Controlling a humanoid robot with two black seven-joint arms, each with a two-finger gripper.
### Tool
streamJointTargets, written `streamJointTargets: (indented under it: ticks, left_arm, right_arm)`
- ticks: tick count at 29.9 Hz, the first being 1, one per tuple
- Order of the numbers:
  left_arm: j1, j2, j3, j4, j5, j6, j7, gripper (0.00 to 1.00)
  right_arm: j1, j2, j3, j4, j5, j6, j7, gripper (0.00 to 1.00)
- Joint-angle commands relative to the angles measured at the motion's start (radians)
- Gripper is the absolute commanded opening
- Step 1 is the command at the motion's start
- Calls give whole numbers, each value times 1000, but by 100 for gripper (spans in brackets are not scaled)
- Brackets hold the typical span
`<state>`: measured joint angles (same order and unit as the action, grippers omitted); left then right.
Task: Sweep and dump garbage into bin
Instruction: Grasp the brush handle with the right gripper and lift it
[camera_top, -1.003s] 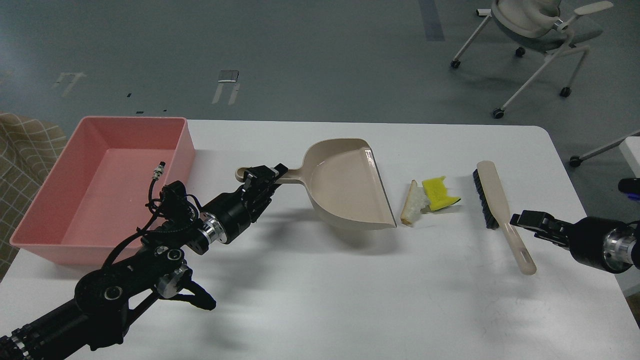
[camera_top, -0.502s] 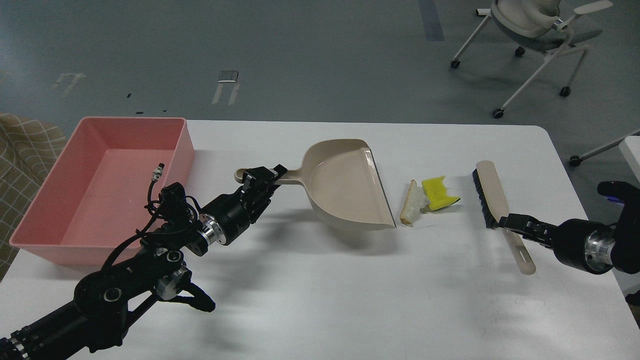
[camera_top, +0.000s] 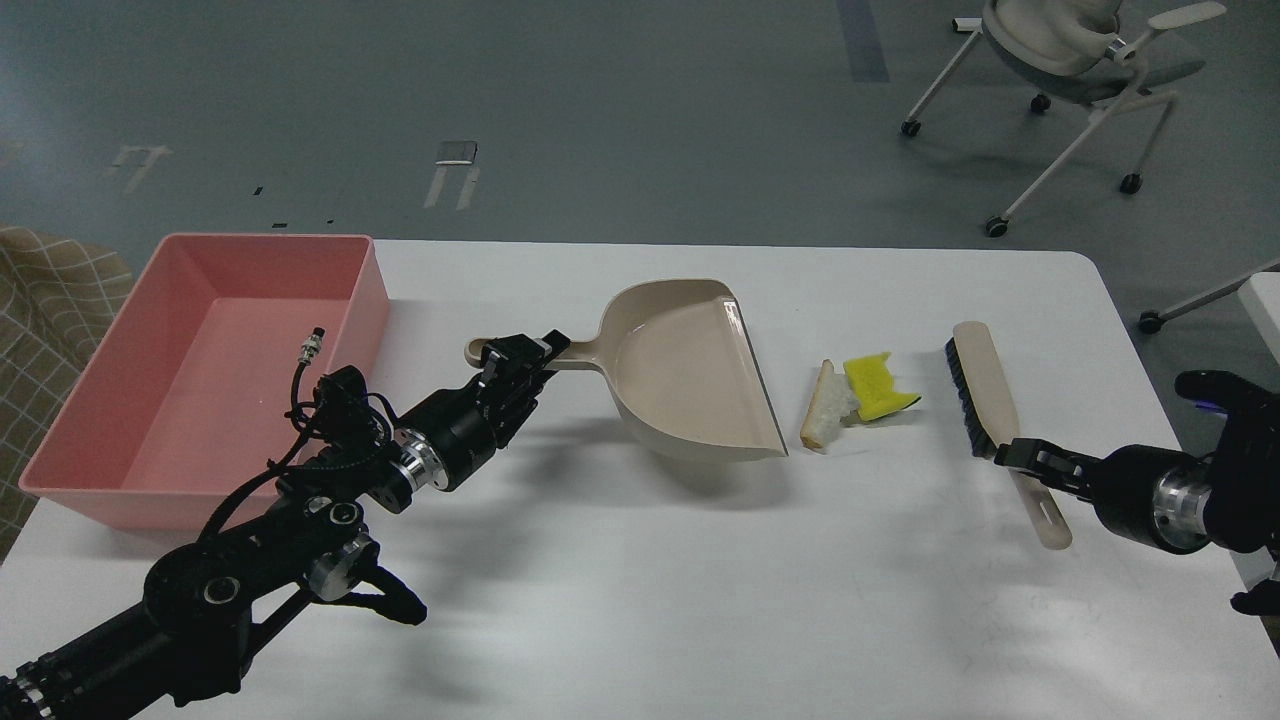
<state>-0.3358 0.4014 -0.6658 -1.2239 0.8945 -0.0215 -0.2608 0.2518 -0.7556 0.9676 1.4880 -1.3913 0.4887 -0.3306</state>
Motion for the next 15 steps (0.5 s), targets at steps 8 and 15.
streamJointTargets:
  ticks: [8, 15]
  left_arm:
    - [0, -6, 0, 0, 1, 0, 0, 13]
    - [0, -1, -1, 0, 0, 0, 0, 13]
  right_arm:
    - [0, 1, -9, -2, 8, 0, -1, 40]
    - [-2, -1, -10, -9, 8, 0, -10, 29]
